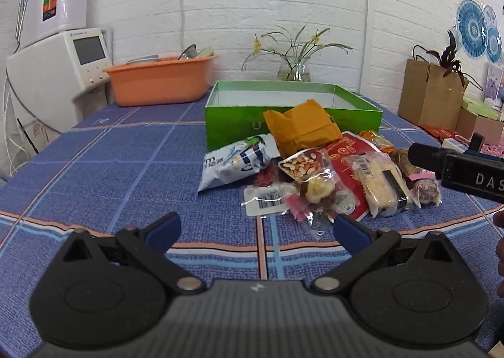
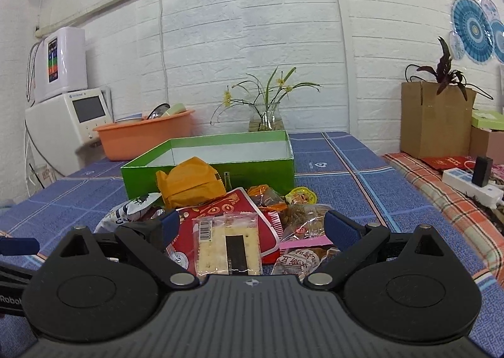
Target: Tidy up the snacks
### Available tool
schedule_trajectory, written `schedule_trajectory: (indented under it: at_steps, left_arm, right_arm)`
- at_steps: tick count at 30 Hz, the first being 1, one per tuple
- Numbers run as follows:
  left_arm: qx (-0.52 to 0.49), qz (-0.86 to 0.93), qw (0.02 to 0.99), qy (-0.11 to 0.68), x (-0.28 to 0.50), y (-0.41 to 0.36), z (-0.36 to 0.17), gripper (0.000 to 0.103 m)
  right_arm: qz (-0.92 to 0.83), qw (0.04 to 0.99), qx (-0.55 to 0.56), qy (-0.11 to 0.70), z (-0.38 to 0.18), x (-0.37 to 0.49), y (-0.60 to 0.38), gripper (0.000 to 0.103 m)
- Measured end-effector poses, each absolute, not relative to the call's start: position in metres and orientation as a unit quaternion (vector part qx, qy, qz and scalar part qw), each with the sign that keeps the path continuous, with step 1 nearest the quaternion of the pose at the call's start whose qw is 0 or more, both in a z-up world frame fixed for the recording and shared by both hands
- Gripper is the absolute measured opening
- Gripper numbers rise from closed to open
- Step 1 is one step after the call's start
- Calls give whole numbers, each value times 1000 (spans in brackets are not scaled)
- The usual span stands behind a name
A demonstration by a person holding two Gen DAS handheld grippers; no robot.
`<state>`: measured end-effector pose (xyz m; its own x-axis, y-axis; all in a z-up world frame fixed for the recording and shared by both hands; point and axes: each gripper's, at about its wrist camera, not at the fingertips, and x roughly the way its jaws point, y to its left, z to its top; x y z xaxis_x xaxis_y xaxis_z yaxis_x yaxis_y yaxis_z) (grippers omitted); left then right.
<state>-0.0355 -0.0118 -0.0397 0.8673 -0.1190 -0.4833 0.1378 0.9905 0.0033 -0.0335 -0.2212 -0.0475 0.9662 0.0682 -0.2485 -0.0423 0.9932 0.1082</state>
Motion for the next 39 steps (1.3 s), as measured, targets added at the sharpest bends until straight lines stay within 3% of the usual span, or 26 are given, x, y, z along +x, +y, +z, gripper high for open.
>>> schedule_trajectory:
  at_steps: [10, 17, 26, 30, 37, 39]
  left_arm:
    - [53, -61, 967, 243, -2, 2, -30, 103]
    - [75, -76, 973, 204, 58, 29, -15, 103]
    - [135, -163, 946, 244, 100, 22, -37, 103]
    - [138, -167, 945, 247, 108, 22, -40, 103]
    - [126, -206, 933, 266, 128, 26, -44, 103]
    - [104, -217, 925, 295, 135, 30, -44, 103]
  right_arm:
    - [0, 986, 20, 165, -51, -26, -227, 103]
    - [-42, 979, 83, 181, -56, -15, -248, 103]
    - [-60, 964, 118, 229, -66, 13, -247, 103]
    - [-63, 955, 132, 257, -72, 19, -248, 95]
    - [-63, 954, 121, 268, -74, 24, -246, 94]
    - [-64, 954, 117, 269, -74, 24, -247, 84]
